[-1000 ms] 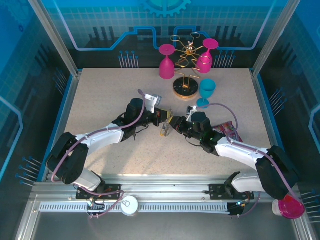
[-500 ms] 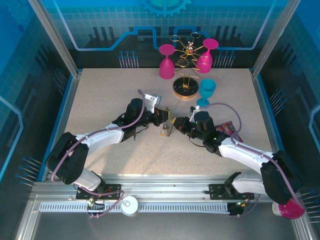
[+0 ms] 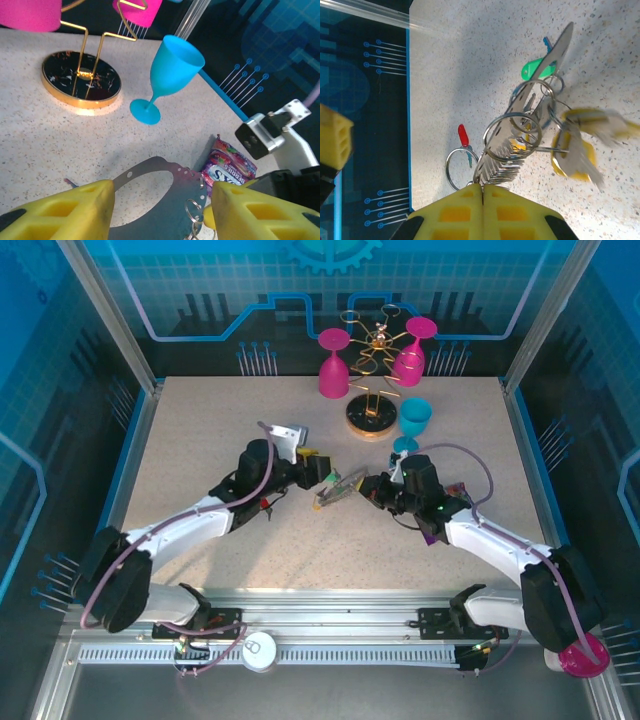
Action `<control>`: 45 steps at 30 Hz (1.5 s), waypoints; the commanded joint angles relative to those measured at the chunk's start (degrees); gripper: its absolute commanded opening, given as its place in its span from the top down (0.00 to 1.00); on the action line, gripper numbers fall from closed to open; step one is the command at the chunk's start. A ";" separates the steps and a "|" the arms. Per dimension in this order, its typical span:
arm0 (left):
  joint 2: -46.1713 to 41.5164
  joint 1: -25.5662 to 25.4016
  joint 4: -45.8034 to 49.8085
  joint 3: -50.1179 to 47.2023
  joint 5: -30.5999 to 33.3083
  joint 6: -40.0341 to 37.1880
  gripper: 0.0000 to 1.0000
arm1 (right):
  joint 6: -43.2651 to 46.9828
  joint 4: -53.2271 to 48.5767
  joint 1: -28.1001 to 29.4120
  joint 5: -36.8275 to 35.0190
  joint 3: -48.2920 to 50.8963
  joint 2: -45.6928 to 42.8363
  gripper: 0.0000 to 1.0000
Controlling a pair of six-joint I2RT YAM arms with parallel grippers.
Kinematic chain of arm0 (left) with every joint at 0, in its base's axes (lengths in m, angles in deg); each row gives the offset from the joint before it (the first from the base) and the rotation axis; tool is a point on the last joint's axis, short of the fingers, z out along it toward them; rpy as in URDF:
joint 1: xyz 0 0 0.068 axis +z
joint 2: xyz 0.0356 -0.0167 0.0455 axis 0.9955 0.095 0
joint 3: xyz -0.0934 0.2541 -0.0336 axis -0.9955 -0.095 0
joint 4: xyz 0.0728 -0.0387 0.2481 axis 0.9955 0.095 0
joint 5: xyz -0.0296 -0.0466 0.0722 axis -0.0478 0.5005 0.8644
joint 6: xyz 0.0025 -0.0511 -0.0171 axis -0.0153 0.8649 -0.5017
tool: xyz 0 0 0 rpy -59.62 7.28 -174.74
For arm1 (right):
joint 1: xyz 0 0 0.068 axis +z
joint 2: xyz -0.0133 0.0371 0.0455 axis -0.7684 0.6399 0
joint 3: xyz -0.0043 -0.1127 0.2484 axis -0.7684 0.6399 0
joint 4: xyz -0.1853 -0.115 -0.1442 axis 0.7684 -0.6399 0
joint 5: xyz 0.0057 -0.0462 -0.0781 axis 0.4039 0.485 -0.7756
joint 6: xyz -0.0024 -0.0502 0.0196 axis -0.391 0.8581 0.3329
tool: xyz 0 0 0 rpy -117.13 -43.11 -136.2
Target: Put the keys on the keyring
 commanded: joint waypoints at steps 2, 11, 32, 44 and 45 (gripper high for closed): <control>-4.35 -0.89 1.56 -5.67 -1.25 -8.80 0.53 | 2.51 -5.14 -1.66 5.18 -3.37 -1.99 1.00; -9.12 -6.93 0.40 -12.06 -11.50 -45.02 0.62 | -3.60 -5.84 -2.23 7.47 -2.80 -3.67 1.00; 5.16 -15.09 -13.95 -7.04 3.57 -62.30 0.73 | -8.69 -4.05 -1.08 7.20 -1.19 -5.31 1.00; 6.87 -15.17 -13.84 -5.59 6.74 -61.37 0.73 | -9.22 -2.59 -0.57 7.73 -1.19 -4.74 1.00; 7.00 -15.22 -14.00 -5.49 6.61 -61.37 0.73 | -9.20 -2.56 -0.55 7.74 -1.19 -4.73 1.00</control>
